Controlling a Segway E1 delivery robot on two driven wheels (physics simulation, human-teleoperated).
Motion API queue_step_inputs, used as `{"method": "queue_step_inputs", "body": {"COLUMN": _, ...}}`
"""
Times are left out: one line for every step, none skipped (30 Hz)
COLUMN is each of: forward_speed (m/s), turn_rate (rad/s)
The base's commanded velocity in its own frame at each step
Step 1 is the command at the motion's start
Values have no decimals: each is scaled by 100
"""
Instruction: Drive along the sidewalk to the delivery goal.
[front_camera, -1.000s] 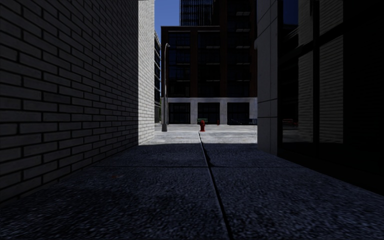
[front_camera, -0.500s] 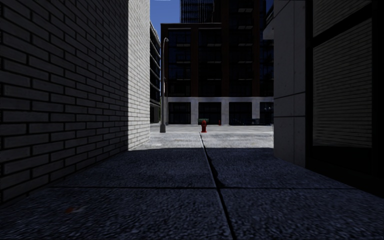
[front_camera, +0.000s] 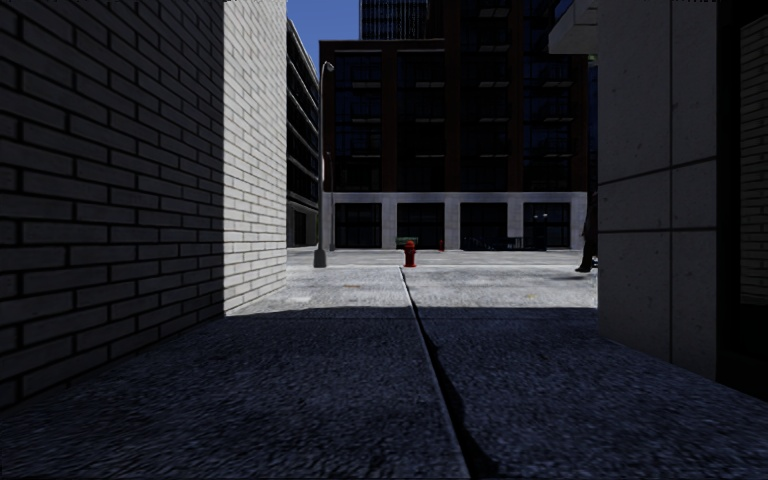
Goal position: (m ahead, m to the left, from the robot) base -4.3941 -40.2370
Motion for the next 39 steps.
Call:
{"method": "queue_step_inputs", "body": {"forward_speed": 200, "turn_rate": 0}}
{"method": "queue_step_inputs", "body": {"forward_speed": 200, "turn_rate": 0}}
{"method": "queue_step_inputs", "body": {"forward_speed": 200, "turn_rate": 0}}
{"method": "queue_step_inputs", "body": {"forward_speed": 200, "turn_rate": 0}}
{"method": "queue_step_inputs", "body": {"forward_speed": 200, "turn_rate": 0}}
{"method": "queue_step_inputs", "body": {"forward_speed": 200, "turn_rate": 0}}
{"method": "queue_step_inputs", "body": {"forward_speed": 200, "turn_rate": 0}}
{"method": "queue_step_inputs", "body": {"forward_speed": 200, "turn_rate": 0}}
{"method": "queue_step_inputs", "body": {"forward_speed": 200, "turn_rate": 0}}
{"method": "queue_step_inputs", "body": {"forward_speed": 200, "turn_rate": 0}}
{"method": "queue_step_inputs", "body": {"forward_speed": 200, "turn_rate": 0}}
{"method": "queue_step_inputs", "body": {"forward_speed": 200, "turn_rate": 0}}
{"method": "queue_step_inputs", "body": {"forward_speed": 200, "turn_rate": 0}}
{"method": "queue_step_inputs", "body": {"forward_speed": 200, "turn_rate": 0}}
{"method": "queue_step_inputs", "body": {"forward_speed": 200, "turn_rate": 0}}
{"method": "queue_step_inputs", "body": {"forward_speed": 200, "turn_rate": 0}}
{"method": "queue_step_inputs", "body": {"forward_speed": 200, "turn_rate": 0}}
{"method": "queue_step_inputs", "body": {"forward_speed": 200, "turn_rate": 0}}
{"method": "queue_step_inputs", "body": {"forward_speed": 200, "turn_rate": 0}}
{"method": "queue_step_inputs", "body": {"forward_speed": 200, "turn_rate": 0}}
{"method": "queue_step_inputs", "body": {"forward_speed": 200, "turn_rate": 0}}
{"method": "queue_step_inputs", "body": {"forward_speed": 200, "turn_rate": 0}}
{"method": "queue_step_inputs", "body": {"forward_speed": 200, "turn_rate": 0}}
{"method": "queue_step_inputs", "body": {"forward_speed": 200, "turn_rate": 0}}
{"method": "queue_step_inputs", "body": {"forward_speed": 200, "turn_rate": 0}}
{"method": "queue_step_inputs", "body": {"forward_speed": 200, "turn_rate": 0}}
{"method": "queue_step_inputs", "body": {"forward_speed": 200, "turn_rate": 0}}
{"method": "queue_step_inputs", "body": {"forward_speed": 200, "turn_rate": 0}}
{"method": "queue_step_inputs", "body": {"forward_speed": 200, "turn_rate": 0}}
{"method": "queue_step_inputs", "body": {"forward_speed": 200, "turn_rate": 0}}
{"method": "queue_step_inputs", "body": {"forward_speed": 200, "turn_rate": 0}}
{"method": "queue_step_inputs", "body": {"forward_speed": 200, "turn_rate": 0}}
{"method": "queue_step_inputs", "body": {"forward_speed": 200, "turn_rate": 0}}
{"method": "queue_step_inputs", "body": {"forward_speed": 200, "turn_rate": 0}}
{"method": "queue_step_inputs", "body": {"forward_speed": 200, "turn_rate": 0}}
{"method": "queue_step_inputs", "body": {"forward_speed": 200, "turn_rate": 0}}
{"method": "queue_step_inputs", "body": {"forward_speed": 200, "turn_rate": 0}}
{"method": "queue_step_inputs", "body": {"forward_speed": 200, "turn_rate": 0}}
{"method": "queue_step_inputs", "body": {"forward_speed": 200, "turn_rate": -15}}
